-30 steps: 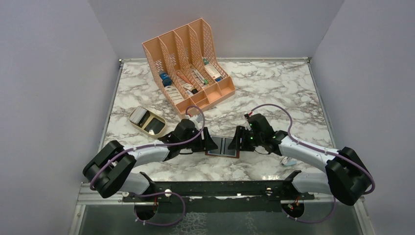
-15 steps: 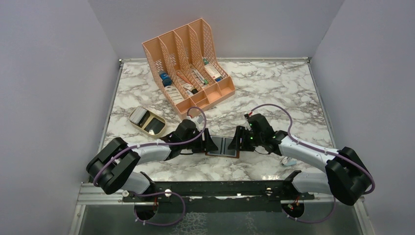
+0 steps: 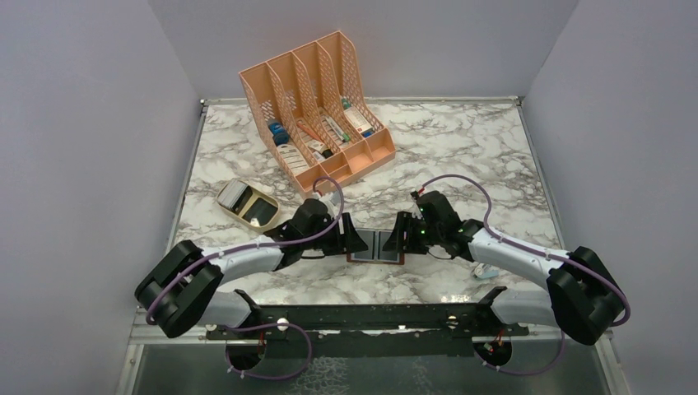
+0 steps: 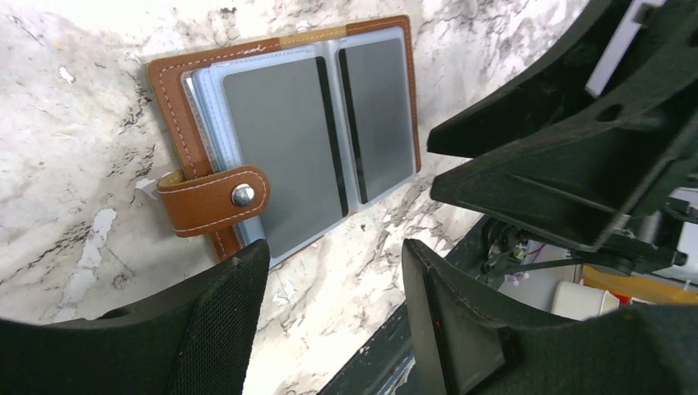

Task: Put the credit cards into the card holder
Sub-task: Turn over the card slot in the card holder.

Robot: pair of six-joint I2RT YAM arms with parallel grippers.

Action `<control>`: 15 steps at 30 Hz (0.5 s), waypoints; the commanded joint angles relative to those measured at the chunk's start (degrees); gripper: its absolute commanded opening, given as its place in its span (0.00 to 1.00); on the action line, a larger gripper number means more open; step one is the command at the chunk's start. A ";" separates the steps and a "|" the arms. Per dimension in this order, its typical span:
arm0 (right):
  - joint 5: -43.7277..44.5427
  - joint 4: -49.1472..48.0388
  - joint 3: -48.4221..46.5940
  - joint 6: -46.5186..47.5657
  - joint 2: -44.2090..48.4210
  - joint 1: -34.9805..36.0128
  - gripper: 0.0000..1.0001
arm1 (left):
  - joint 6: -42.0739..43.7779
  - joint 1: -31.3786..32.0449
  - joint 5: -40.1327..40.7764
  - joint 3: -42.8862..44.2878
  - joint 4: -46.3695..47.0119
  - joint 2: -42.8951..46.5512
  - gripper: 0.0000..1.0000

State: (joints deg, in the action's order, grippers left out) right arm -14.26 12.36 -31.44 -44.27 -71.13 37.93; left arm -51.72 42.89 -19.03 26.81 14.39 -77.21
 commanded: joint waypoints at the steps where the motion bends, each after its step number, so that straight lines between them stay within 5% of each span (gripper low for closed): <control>1: -0.42 -1.20 0.04 0.32 0.43 0.39 0.51 | -0.01 0.35 3.19 1.44 -2.97 5.41 0.63; 15: -0.68 -1.80 -0.49 0.67 -0.94 0.38 0.51 | -1.14 0.51 -1.94 1.19 3.16 -0.04 0.63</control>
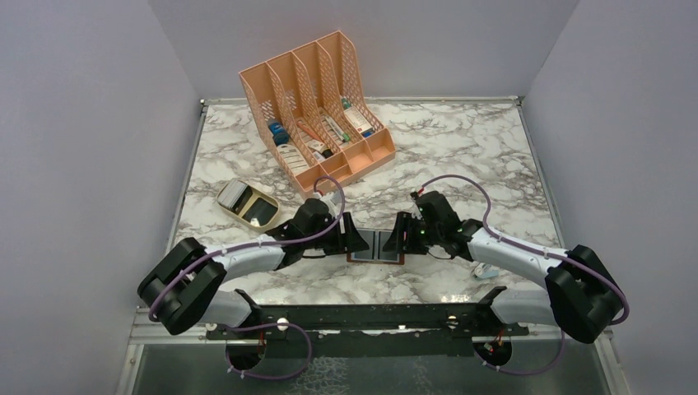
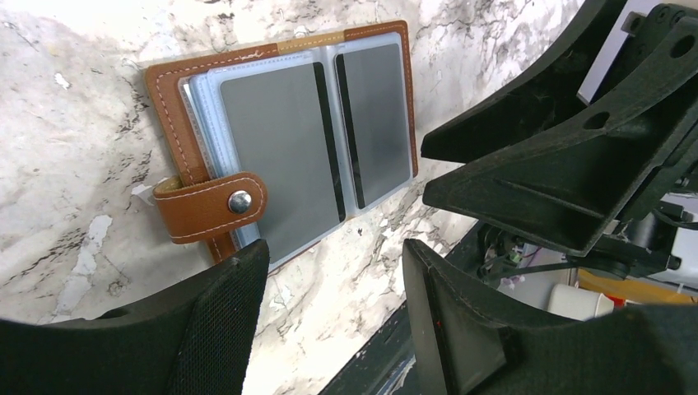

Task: Put the credit cards into the card holder
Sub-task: Turn over the card slot in the card holder.

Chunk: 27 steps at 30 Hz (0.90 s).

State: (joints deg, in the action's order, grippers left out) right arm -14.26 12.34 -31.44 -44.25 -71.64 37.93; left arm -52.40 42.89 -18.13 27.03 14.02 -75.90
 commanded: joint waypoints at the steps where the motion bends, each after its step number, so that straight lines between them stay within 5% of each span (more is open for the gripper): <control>1: -0.68 -1.79 -0.54 0.65 -0.43 0.36 0.51 | -0.30 0.52 -2.87 1.10 3.55 -1.61 0.63; 27: -1.12 -3.10 0.31 0.04 -1.09 0.38 0.51 | -0.93 0.74 -3.29 1.44 4.91 -4.85 0.63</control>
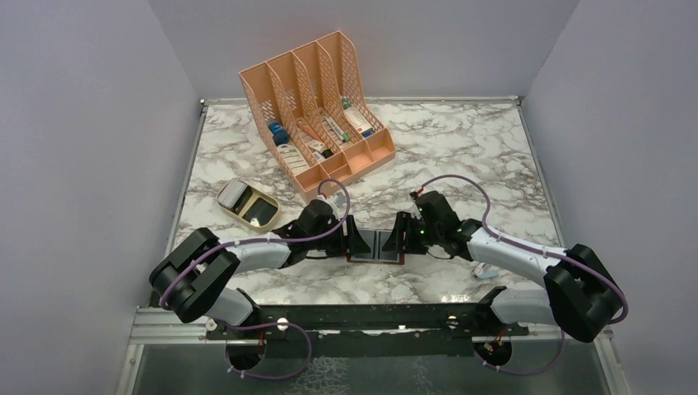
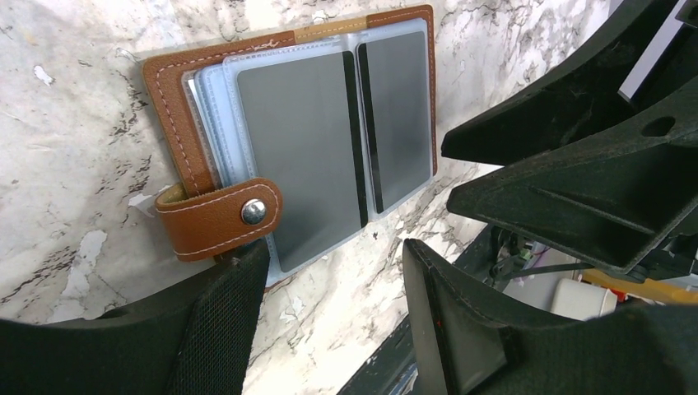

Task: Put the credit cards into the card holder
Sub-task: Turn over the card slot in the card holder.

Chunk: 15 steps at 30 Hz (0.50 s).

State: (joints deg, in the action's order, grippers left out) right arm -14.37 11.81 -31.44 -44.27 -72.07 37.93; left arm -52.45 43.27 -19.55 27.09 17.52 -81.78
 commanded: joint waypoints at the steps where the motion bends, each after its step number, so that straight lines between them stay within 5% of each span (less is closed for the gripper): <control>1: -0.94 -2.59 0.33 0.05 -0.69 0.39 0.51 | -1.20 0.41 -2.16 1.45 1.53 1.44 0.63; 15: 1.76 -0.10 0.01 0.22 1.97 0.38 0.58 | -3.10 1.83 -3.14 3.57 3.94 2.83 0.63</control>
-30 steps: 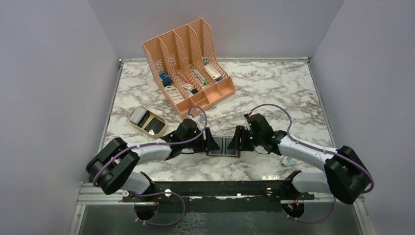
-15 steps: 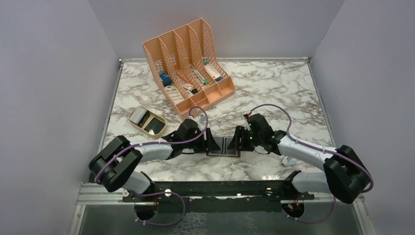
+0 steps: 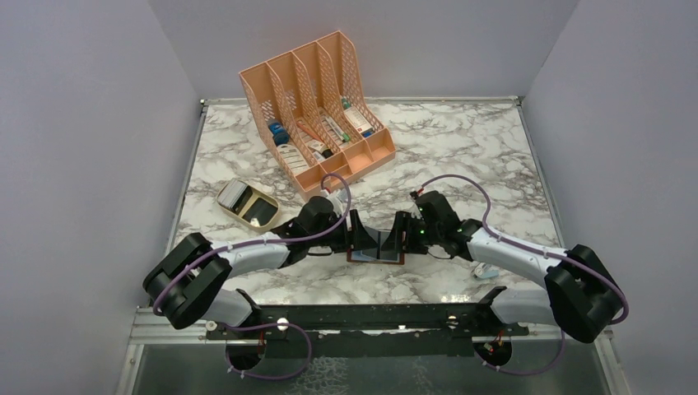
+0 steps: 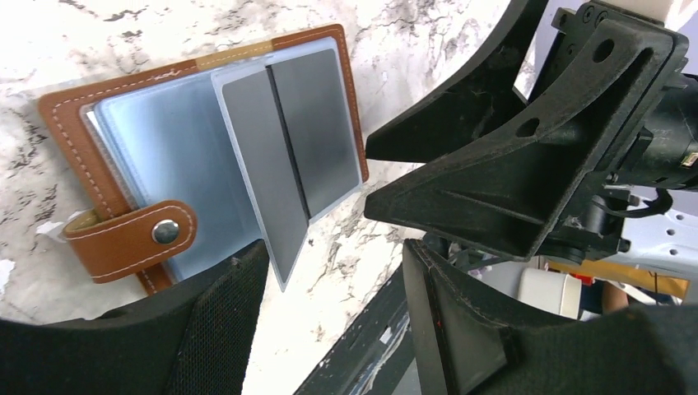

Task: Put the credit cards into the card holder
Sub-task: Turn over the card slot in the card holder.

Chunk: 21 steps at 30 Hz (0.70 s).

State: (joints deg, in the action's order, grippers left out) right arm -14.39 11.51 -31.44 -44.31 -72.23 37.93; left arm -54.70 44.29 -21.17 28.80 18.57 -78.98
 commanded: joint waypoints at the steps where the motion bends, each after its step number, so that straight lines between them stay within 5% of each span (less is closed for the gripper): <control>1: 2.20 0.57 0.01 0.28 2.57 0.38 0.59 | -0.99 0.99 -1.65 2.15 3.33 -0.29 0.63; 16: 20.90 16.64 -2.87 -1.81 15.93 0.38 0.62 | -2.30 5.67 -1.34 9.02 8.08 -6.63 0.63; 21: 20.42 16.17 -2.99 -1.34 18.44 0.39 0.61 | -1.92 5.80 -0.43 8.35 8.33 -6.23 0.63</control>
State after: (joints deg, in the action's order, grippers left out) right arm 2.46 25.71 -32.82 -45.34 -55.46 37.93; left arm -56.88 49.71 -21.61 36.75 24.82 -85.47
